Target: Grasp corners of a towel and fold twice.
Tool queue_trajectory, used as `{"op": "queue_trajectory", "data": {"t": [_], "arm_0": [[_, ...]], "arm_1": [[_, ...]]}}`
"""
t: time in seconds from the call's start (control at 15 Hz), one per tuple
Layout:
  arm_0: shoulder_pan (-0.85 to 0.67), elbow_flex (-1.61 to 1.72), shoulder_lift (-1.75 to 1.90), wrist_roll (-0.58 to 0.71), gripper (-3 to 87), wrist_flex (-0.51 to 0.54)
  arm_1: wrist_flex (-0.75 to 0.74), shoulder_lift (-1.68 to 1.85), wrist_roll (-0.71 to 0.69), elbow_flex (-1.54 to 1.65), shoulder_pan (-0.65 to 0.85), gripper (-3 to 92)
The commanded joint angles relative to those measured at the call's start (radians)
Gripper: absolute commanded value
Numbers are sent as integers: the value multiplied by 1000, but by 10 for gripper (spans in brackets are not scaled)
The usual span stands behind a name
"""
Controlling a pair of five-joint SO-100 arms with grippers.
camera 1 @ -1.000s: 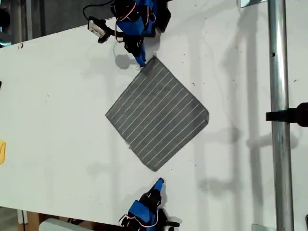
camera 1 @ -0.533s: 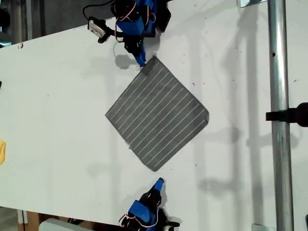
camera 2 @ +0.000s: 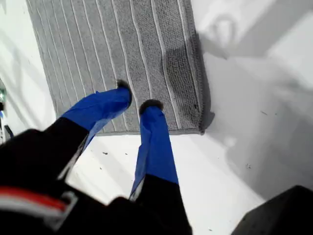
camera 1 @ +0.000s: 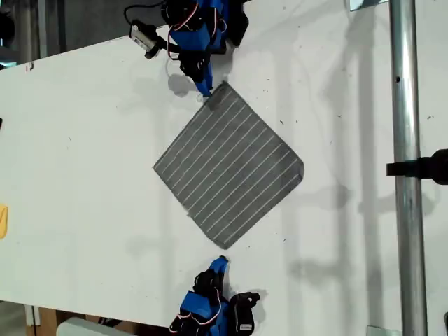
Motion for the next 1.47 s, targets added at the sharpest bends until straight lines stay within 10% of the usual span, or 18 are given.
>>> {"op": "queue_trajectory", "data": {"t": [0.0, 0.73, 1.13, 1.4], "arm_0": [[38, 5, 3, -54, -12, -11], [87, -371, -420, -120, -14, -94], [176, -925, -1098, -104, -14, -129], [229, -1312, -1440, -77, -12, 0]], "arm_1": [[-17, 0, 31, -61, -28, 85], [-18, -348, -267, -488, -57, -3], [453, -732, -362, -963, -201, 5], [511, -851, -391, -1022, -261, 265]]}}
